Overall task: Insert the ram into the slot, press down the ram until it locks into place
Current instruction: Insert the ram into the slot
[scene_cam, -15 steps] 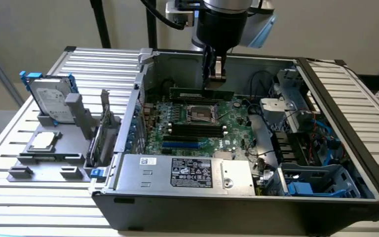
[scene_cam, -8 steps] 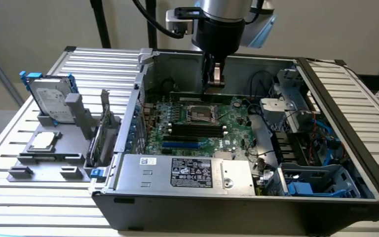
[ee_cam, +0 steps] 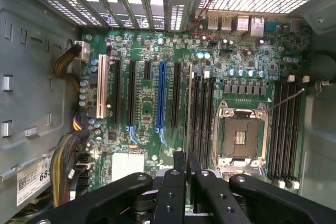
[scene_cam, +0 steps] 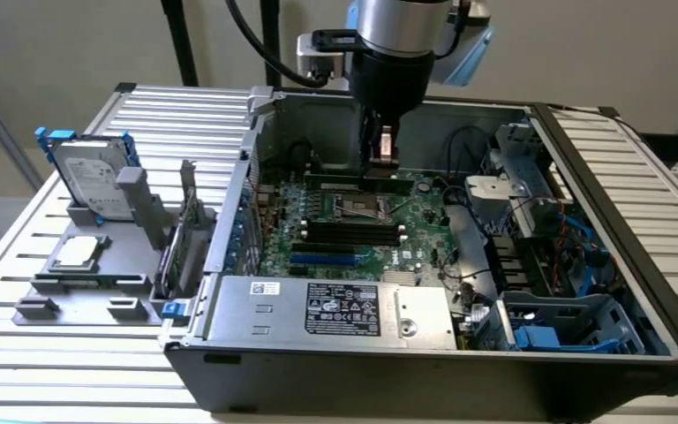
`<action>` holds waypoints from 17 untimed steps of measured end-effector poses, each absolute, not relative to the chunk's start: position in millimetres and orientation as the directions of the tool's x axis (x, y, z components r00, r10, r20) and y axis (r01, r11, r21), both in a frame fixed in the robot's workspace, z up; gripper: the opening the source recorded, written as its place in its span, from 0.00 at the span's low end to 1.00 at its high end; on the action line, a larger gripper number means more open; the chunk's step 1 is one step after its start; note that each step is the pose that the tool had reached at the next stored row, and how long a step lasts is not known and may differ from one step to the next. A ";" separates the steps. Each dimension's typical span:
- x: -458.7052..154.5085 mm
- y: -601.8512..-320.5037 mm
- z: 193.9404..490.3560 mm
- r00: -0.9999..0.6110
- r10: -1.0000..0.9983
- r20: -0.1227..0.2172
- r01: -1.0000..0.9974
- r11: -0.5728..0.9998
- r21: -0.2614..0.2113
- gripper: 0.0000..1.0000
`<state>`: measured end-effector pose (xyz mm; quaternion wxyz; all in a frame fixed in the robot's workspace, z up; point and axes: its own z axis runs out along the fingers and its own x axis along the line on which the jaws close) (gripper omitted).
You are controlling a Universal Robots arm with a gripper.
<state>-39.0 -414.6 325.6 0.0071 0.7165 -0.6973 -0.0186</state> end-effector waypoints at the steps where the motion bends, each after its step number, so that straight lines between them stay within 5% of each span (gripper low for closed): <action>1: -39.0 -414.6 323.9 0.027 -1.000 -0.017 -0.999 -0.027 0.036 0.13; 17: -35.5 -414.6 294.7 0.027 -0.999 -0.017 -0.999 -0.027 0.036 0.13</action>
